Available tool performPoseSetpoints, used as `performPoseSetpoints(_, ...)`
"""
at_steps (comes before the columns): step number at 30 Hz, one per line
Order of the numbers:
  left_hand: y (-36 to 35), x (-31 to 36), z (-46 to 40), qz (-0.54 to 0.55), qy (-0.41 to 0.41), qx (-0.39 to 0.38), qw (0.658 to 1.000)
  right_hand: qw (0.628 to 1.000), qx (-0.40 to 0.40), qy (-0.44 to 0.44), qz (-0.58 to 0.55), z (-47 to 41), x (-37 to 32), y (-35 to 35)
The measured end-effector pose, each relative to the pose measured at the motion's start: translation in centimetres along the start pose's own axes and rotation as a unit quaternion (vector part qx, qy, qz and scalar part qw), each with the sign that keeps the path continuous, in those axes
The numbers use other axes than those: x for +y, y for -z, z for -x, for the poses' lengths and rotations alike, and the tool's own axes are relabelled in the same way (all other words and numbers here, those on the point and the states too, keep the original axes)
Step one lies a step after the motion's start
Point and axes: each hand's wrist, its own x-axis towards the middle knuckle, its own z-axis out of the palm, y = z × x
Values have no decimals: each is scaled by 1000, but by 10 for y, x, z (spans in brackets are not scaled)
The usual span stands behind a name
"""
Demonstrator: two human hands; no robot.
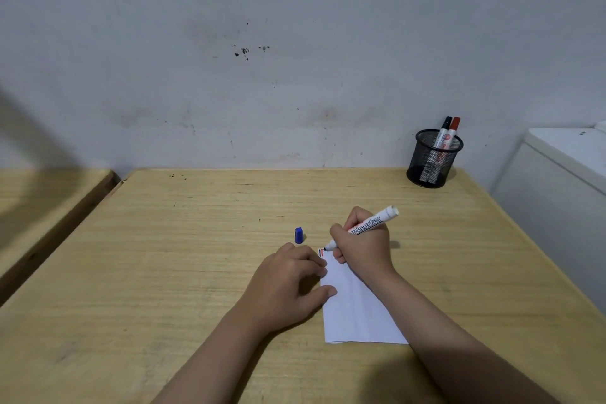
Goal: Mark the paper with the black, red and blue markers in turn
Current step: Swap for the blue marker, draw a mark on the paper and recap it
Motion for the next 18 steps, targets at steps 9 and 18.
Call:
performPoseSetpoints(9,0,1,-1,5,3,1,1000,1000,-17,-13,6,-2,-2,-2)
performPoseSetpoints(18,0,1,-1,11,6,5,1000,998,-1,-30,-52,-5,2,3)
